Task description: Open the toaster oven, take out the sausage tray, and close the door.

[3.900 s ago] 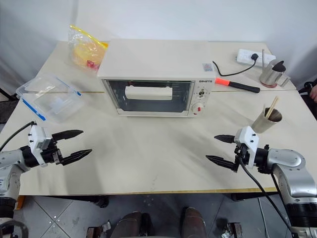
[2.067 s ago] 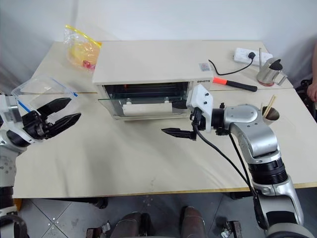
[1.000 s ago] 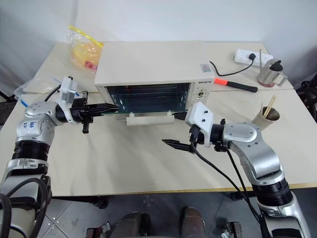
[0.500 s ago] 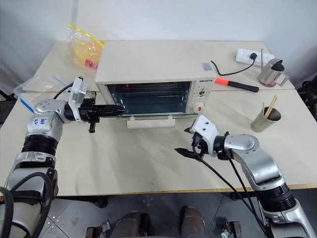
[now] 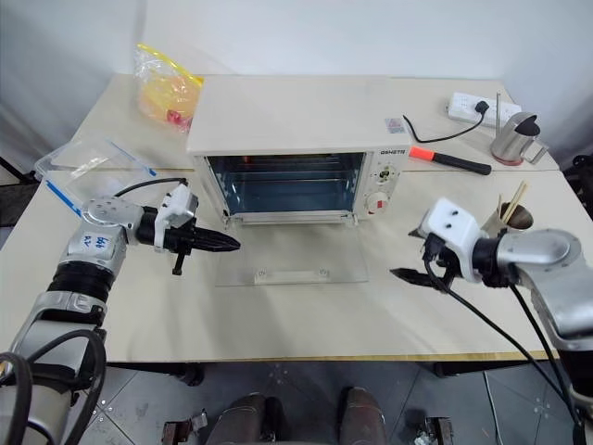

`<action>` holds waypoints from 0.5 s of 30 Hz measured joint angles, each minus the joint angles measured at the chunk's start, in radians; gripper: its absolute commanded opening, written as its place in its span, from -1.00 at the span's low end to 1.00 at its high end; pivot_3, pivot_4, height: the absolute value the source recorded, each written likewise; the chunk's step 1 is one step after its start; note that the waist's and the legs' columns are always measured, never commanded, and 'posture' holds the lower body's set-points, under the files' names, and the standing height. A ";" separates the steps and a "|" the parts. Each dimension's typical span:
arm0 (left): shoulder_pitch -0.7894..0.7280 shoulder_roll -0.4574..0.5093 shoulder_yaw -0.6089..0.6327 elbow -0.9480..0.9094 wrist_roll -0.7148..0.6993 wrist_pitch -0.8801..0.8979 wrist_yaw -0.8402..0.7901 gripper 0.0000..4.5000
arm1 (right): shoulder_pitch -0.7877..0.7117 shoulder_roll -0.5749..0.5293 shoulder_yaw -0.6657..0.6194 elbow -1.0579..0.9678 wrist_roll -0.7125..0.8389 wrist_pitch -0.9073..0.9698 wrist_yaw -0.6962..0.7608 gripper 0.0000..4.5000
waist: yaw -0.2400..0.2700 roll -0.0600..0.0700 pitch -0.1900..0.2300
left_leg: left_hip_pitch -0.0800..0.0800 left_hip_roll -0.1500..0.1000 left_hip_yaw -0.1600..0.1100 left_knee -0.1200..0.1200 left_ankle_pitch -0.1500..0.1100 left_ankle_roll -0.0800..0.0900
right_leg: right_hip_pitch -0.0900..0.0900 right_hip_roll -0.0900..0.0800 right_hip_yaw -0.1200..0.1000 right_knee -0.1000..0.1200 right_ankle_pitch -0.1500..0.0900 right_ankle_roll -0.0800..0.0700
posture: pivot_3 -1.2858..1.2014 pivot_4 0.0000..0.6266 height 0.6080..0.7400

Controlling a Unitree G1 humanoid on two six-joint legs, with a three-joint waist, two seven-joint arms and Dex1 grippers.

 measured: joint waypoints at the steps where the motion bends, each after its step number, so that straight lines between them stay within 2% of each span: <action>1: -0.001 0.000 -0.006 -0.005 0.004 -0.020 0.000 -0.97 | -0.029 0.014 0.004 -0.002 -0.005 -0.006 -0.010 1.00 | 0.001 0.000 0.000 | 0.000 0.000 0.000 0.000 0.000 0.000 | 0.000 0.000 0.000 0.000 0.000 0.000 | 0.03 -0.52 1.00; 6: 0.009 -0.002 -0.004 -0.002 0.022 -0.180 0.010 -0.97 | -0.162 0.155 0.116 -0.015 -0.052 0.027 -0.109 1.00 | -0.001 0.000 0.000 | 0.000 0.000 0.000 0.000 0.000 0.000 | -0.001 0.000 0.000 0.001 0.000 0.000 | 0.03 -0.52 1.00; 9: 0.038 -0.042 0.035 0.003 0.012 -0.277 0.073 -0.97 | -0.223 0.248 0.226 -0.059 -0.109 0.061 -0.178 1.00 | -0.001 0.000 0.000 | -0.005 0.000 0.000 0.002 0.000 0.000 | -0.007 0.000 0.001 0.004 0.000 0.000 | 0.03 -0.52 1.00; 14: 0.163 -0.091 0.139 -0.112 -0.092 -0.205 0.190 -0.97 | -0.263 0.365 0.327 -0.065 -0.215 0.063 -0.294 1.00 | -0.002 0.000 0.000 | -0.010 0.000 -0.002 0.003 0.000 0.000 | -0.011 0.000 -0.001 0.005 0.000 0.000 | 0.03 -0.52 1.00; 15: 0.189 -0.094 0.162 -0.154 -0.107 -0.174 0.228 -0.90 | -0.263 0.386 0.334 -0.063 -0.239 0.042 -0.317 1.00 | -0.003 0.000 0.000 | -0.010 0.000 -0.002 0.003 0.000 0.000 | -0.011 0.000 -0.001 0.005 0.000 0.000 | 0.03 -0.52 1.00</action>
